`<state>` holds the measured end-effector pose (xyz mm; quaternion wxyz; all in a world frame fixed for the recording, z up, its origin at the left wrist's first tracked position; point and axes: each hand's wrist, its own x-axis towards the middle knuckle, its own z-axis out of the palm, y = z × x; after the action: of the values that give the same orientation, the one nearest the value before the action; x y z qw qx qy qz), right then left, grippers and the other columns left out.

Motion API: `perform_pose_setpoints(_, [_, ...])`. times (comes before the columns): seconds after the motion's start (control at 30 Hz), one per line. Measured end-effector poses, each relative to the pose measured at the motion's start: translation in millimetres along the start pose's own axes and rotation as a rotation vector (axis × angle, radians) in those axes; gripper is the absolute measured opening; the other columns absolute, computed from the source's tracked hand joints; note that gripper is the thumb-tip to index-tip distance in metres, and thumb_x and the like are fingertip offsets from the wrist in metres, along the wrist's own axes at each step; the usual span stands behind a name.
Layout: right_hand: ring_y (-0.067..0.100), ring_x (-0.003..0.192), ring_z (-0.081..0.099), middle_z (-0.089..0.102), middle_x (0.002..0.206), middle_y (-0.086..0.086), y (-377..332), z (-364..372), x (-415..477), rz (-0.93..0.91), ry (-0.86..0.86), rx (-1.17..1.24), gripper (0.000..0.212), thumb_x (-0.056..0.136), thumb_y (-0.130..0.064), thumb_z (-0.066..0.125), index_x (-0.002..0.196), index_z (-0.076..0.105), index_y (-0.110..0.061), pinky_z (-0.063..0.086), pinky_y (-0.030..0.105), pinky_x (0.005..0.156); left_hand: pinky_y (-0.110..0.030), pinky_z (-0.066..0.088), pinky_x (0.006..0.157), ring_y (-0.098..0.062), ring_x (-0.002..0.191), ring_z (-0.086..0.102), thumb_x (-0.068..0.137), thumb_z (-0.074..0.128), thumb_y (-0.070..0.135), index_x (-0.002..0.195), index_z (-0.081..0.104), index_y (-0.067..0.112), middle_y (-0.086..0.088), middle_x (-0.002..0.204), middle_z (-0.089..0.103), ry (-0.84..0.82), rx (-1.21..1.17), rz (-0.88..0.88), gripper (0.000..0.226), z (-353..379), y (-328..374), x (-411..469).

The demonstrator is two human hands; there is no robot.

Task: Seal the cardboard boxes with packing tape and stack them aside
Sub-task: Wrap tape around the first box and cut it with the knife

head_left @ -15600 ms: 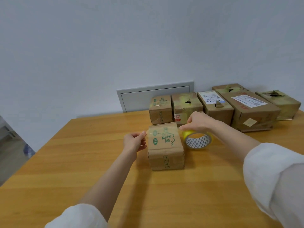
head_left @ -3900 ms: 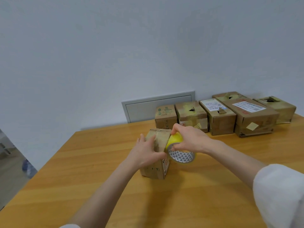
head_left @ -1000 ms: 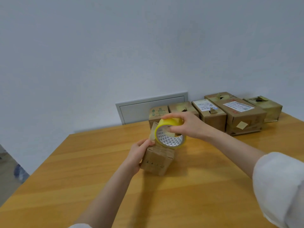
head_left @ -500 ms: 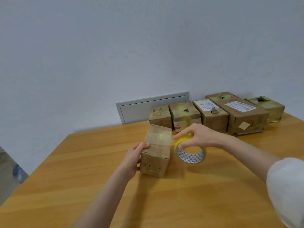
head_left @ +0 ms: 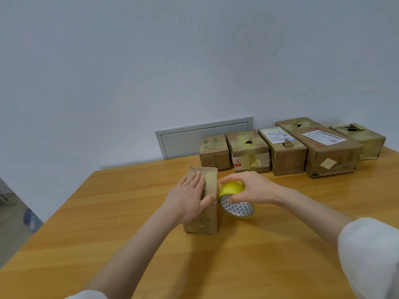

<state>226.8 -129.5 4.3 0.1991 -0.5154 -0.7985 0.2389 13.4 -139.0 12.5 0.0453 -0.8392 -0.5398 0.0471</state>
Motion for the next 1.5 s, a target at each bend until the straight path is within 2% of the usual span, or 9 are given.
perform_pose_setpoints(0.33, [0.014,0.111,0.051,0.054,0.129,-0.008,4,9,8,0.03,0.011,0.029,0.045,0.079,-0.037,0.067,0.121,0.055,-0.048,0.049,0.038,0.092,-0.031,-0.005,0.12,-0.01,0.147,-0.009,0.102,0.011,0.045,0.151,-0.002,0.029,0.009,0.159,-0.007,-0.031,-0.117,0.138,0.053,5,-11,-6])
perform_pose_setpoints(0.47, [0.017,0.126,0.043,0.043,0.142,-0.004,6,11,-1,0.062,-0.017,-0.027,0.081,0.076,-0.037,0.072,0.146,0.03,-0.039,0.041,0.035,0.1,-0.03,0.003,0.12,-0.006,0.146,0.007,0.104,0.028,0.032,0.149,0.025,0.029,0.013,0.157,0.017,0.065,-0.411,0.127,0.045,1,-11,-10])
perform_pose_setpoints(0.57, [0.017,0.13,0.041,0.034,0.152,-0.003,14,4,-11,0.13,-0.01,0.068,0.096,0.072,-0.033,0.074,0.151,0.019,-0.033,0.04,0.029,0.097,-0.036,0.027,0.114,-0.01,0.139,0.032,0.098,0.048,0.033,0.139,0.046,0.03,0.006,0.149,0.041,0.192,-0.787,-0.088,0.041,-8,-6,-13])
perform_pose_setpoints(0.73, [0.011,0.116,0.047,0.046,0.142,-0.004,15,-1,-19,0.13,0.015,0.028,0.074,0.073,-0.029,0.07,0.142,0.041,-0.031,0.044,0.025,0.087,-0.051,0.034,0.109,-0.034,0.144,0.018,0.076,0.053,0.071,0.152,0.013,0.032,-0.013,0.16,0.007,0.055,-0.31,-0.266,0.094,-17,33,-3])
perform_pose_setpoints(0.87, [0.009,0.105,0.052,0.052,0.133,-0.006,6,0,-20,0.101,0.065,0.071,0.069,0.073,-0.03,0.07,0.138,0.046,-0.034,0.046,0.022,0.075,-0.048,0.04,0.104,-0.041,0.136,0.029,0.074,0.061,0.06,0.151,0.014,0.03,-0.02,0.156,0.011,-0.036,-0.283,-0.357,0.094,-14,35,5])
perform_pose_setpoints(1.0, [0.009,0.113,0.049,0.054,0.127,-0.012,-16,-21,-13,-0.005,0.251,0.184,0.068,0.07,-0.036,0.078,0.133,0.051,-0.032,0.044,0.029,0.093,-0.028,0.05,0.07,-0.016,0.095,0.056,0.072,0.072,0.039,0.136,0.044,0.025,0.003,0.109,0.055,0.11,-0.853,-0.366,0.071,-19,16,2])
perform_pose_setpoints(1.13, [0.011,0.112,0.053,0.054,0.108,-0.023,-38,-55,0,-0.082,0.29,0.374,0.059,0.071,-0.032,0.081,0.125,0.056,-0.034,0.046,0.033,0.095,-0.028,0.051,0.062,-0.018,0.091,0.063,0.076,0.073,0.033,0.134,0.05,0.025,-0.002,0.11,0.063,0.144,-1.435,-0.5,0.063,-15,8,-1])
perform_pose_setpoints(1.3, [0.007,0.114,0.052,0.056,0.128,-0.011,-29,-37,-4,-0.129,0.216,0.303,0.061,0.078,-0.021,0.076,0.131,0.053,-0.04,0.042,0.022,0.096,-0.04,0.054,0.084,-0.021,0.099,0.064,0.068,0.075,0.036,0.131,0.053,0.026,-0.001,0.112,0.067,0.159,-1.576,-0.535,0.068,8,11,-11])
perform_pose_setpoints(1.5, [-0.015,0.065,0.051,0.063,0.094,-0.022,-29,-55,0,-0.135,0.139,0.146,0.048,0.078,-0.023,0.072,0.12,0.063,-0.042,0.038,0.003,0.059,-0.038,0.055,0.082,-0.02,0.099,0.063,0.078,0.071,0.029,0.131,0.053,0.027,-0.001,0.113,0.065,0.158,-1.572,-0.53,0.055,12,4,-10])
